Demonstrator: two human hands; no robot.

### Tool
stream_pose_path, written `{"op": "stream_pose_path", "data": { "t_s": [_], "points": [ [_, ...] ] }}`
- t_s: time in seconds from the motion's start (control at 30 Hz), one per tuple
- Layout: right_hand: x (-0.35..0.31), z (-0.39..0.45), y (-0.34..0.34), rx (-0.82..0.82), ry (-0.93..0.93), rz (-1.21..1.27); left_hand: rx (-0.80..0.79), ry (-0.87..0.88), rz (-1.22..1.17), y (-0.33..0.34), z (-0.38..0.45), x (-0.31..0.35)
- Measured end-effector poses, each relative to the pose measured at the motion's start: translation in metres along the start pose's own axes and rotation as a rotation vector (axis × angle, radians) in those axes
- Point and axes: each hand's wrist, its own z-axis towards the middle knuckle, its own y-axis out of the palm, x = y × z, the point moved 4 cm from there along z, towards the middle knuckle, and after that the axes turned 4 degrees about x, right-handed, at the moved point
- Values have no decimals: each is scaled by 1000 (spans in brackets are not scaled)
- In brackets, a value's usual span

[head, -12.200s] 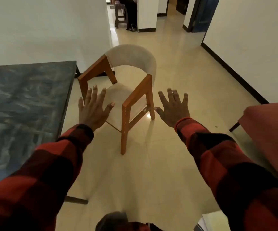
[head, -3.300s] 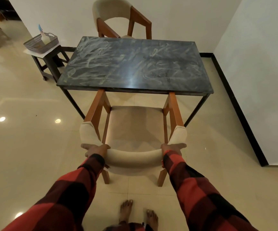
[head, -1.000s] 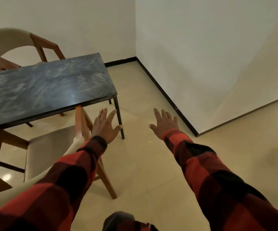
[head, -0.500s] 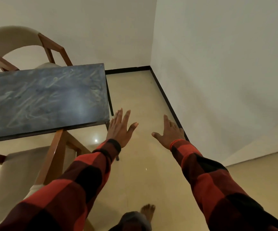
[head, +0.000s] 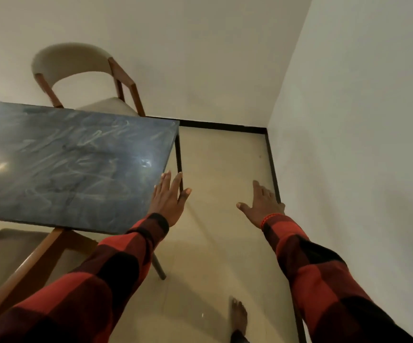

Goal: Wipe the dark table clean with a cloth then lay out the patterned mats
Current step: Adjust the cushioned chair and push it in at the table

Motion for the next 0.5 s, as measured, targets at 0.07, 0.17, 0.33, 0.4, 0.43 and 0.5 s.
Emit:
{"op": "stream_pose_path", "data": {
  "t_s": [0.07, 0.17, 0.33, 0.4, 0.43, 0.5],
  "points": [
    [3, 51, -6, -19, -51, -36, 42, -74, 14, 9, 31, 3],
    [3, 106, -16, -32, -168, -164, 86, -179, 13, 17, 65, 7],
    [-14, 220, -41, -54, -297, -196, 153, -318, 2, 28, 131, 21],
    [-28, 257, -42, -60, -357, -189, 175, -369, -16, 34, 154, 23],
    [-35, 272, -41, -71, -386, -205, 181, -399, -29, 36, 166, 23],
    [-51, 310, -42, -89, -439, -221, 201, -442, -44, 41, 198, 22]
  ]
}}
